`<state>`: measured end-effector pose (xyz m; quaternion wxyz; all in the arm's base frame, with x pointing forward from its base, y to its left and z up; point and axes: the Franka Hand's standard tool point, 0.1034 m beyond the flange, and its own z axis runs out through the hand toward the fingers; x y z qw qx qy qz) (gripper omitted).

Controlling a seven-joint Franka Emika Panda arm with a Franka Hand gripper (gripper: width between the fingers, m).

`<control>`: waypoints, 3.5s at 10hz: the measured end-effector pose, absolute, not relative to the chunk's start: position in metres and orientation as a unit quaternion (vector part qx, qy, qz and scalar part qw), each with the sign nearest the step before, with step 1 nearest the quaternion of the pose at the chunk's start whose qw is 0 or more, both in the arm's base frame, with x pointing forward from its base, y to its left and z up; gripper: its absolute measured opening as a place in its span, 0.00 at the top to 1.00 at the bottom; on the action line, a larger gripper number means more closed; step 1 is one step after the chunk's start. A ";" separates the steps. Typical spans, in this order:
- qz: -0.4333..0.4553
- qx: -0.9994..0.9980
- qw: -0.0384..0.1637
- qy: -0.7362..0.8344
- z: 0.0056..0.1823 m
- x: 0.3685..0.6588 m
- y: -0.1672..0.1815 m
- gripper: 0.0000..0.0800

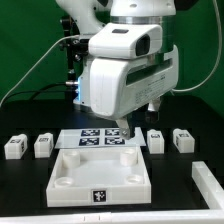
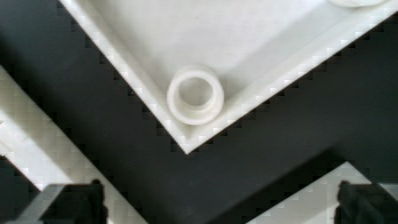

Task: Assemble one leg

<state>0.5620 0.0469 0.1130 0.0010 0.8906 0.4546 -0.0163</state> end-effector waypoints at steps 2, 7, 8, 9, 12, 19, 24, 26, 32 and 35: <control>-0.016 0.891 0.001 0.455 0.113 0.562 0.047 0.19; -0.017 0.881 0.001 0.473 0.113 0.562 0.046 0.19; -0.017 0.868 0.001 0.497 0.113 0.562 0.046 0.19; -0.017 0.833 0.002 0.553 0.113 0.560 0.044 0.19; -0.027 0.739 -0.004 0.674 0.103 0.506 0.023 0.19; -0.028 0.681 -0.006 0.732 0.087 0.489 0.008 0.19; -0.012 0.677 -0.023 0.736 0.019 0.417 -0.023 0.19; -0.012 0.684 -0.026 0.729 0.010 0.423 -0.021 0.19; -0.012 0.695 -0.025 0.718 0.011 0.425 -0.021 0.69; -0.009 0.696 -0.022 0.718 0.012 0.427 -0.022 0.93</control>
Offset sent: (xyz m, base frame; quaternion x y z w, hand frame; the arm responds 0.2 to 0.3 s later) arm 0.0000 0.0000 0.0000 0.0000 0.0000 0.0000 1.0000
